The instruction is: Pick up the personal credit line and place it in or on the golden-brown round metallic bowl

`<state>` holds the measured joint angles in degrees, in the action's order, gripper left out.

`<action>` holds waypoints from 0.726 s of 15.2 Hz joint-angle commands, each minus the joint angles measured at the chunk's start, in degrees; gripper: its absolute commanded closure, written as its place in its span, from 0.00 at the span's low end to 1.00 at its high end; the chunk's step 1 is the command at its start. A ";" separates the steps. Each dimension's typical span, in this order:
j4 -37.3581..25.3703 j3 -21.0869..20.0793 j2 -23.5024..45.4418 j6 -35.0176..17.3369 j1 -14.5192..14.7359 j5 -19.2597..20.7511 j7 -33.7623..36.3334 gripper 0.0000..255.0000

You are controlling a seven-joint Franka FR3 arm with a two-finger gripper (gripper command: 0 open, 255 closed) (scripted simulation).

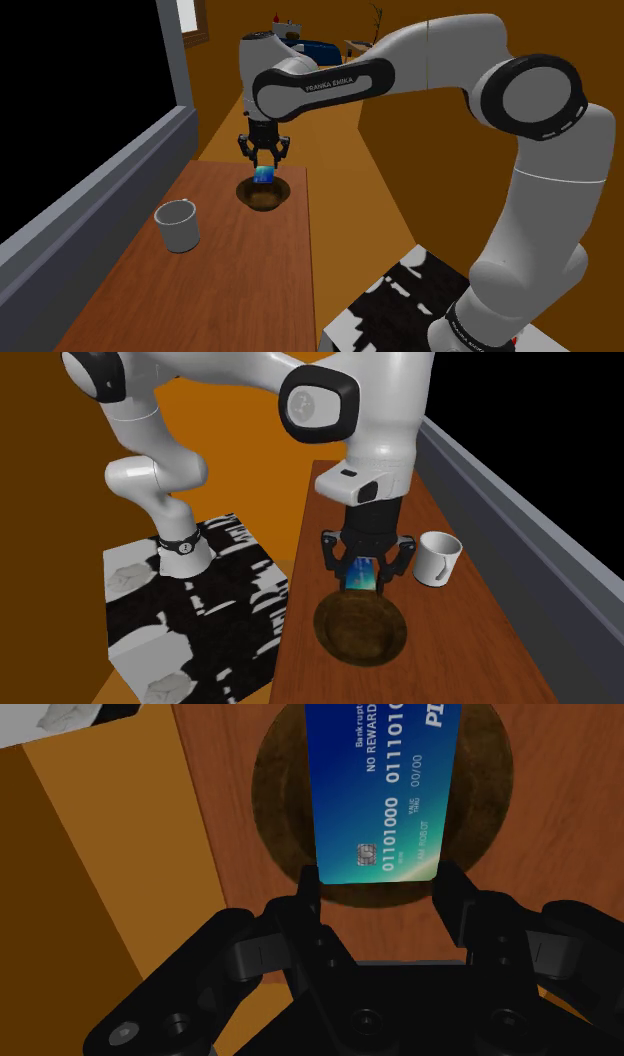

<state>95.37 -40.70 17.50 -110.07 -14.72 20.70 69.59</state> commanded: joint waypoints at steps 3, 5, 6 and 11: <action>-7.13 1.76 5.72 2.09 1.07 2.92 -1.62 1.00; -5.95 1.92 6.00 0.74 1.01 3.23 -1.25 1.00; -5.39 2.00 6.16 0.08 0.98 3.40 -1.06 1.00; -2.83 2.48 7.13 -3.14 0.97 4.39 -0.04 1.00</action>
<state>91.93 -38.35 24.36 -112.40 -13.76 24.83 69.27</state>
